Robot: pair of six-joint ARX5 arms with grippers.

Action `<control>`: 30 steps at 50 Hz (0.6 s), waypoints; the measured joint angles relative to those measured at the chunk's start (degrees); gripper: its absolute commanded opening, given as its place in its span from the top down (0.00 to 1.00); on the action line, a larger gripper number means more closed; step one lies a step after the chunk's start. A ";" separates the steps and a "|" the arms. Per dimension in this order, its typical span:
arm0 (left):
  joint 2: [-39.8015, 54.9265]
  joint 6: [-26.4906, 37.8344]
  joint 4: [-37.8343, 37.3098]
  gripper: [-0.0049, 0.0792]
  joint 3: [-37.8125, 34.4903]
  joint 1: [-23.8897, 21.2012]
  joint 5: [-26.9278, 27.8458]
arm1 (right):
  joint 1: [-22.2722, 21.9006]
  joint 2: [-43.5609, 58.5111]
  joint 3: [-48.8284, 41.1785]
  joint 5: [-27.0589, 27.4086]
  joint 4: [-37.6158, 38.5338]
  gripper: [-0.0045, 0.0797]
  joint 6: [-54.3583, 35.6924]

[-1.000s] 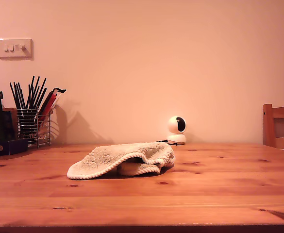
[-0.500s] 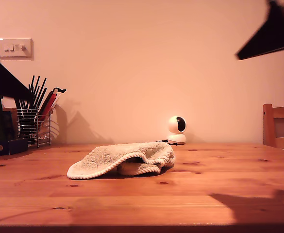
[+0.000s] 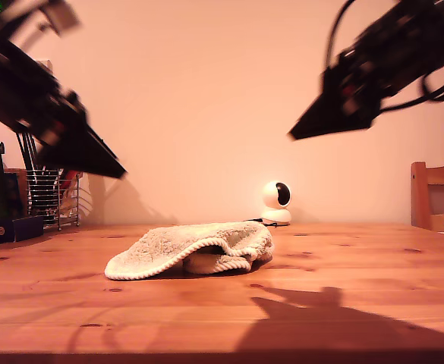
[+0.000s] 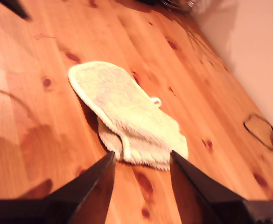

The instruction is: Fold the tea towel in front of you. After folding it, place it to the left side.

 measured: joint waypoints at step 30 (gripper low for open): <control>23.56 0.44 18.40 0.43 5.46 -7.93 -10.40 | 0.39 3.87 0.07 1.31 4.57 0.55 -0.09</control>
